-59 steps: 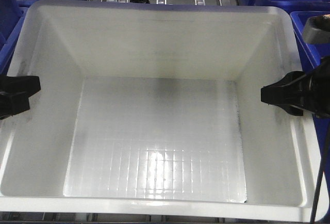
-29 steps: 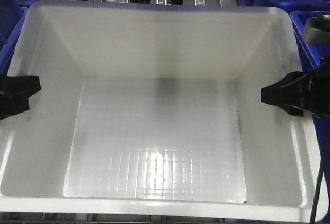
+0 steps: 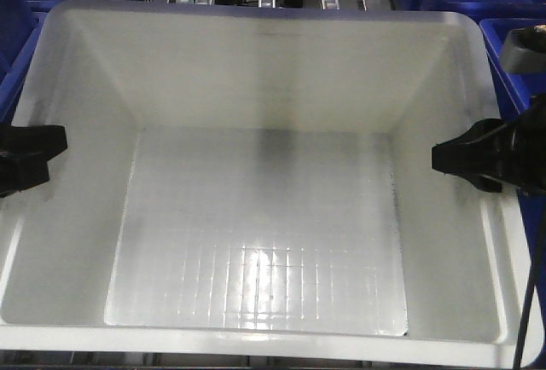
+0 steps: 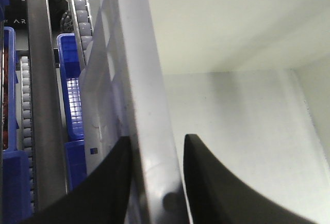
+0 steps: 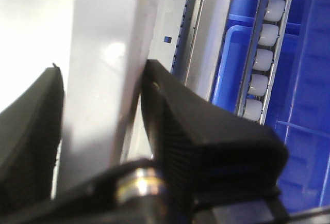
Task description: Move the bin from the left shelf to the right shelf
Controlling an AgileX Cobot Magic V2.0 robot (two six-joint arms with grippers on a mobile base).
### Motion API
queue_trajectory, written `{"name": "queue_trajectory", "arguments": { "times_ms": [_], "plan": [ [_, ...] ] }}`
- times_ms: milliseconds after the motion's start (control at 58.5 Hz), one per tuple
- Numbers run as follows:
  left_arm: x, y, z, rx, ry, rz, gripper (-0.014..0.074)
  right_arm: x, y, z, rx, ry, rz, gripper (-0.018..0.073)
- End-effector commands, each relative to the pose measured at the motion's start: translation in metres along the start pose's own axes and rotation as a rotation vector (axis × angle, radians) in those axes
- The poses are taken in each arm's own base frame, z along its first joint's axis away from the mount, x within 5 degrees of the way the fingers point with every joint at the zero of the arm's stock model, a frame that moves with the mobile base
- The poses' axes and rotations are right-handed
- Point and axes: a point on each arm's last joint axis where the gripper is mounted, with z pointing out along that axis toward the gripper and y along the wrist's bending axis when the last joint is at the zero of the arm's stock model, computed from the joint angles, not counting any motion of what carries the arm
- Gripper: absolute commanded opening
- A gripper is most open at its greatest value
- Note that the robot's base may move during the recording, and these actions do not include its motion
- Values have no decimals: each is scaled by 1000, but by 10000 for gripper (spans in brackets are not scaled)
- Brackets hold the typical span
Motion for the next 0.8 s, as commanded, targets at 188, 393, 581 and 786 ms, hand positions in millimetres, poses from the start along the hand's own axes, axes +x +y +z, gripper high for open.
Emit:
{"name": "queue_trajectory", "arguments": {
  "times_ms": [188,393,581,786],
  "plan": [
    [-23,-9,-14,45,-172,-25,-6,-19,11,-19,-59,-182,6,-4],
    [-23,-9,-14,45,-172,-25,-6,-19,11,-19,-59,-182,6,-4],
    [-23,-9,-14,45,-172,-25,-6,-19,11,-19,-59,-182,6,-4],
    [-23,-9,-14,45,-172,-25,-6,-19,11,-19,-59,-182,6,-4]
  ]
}}
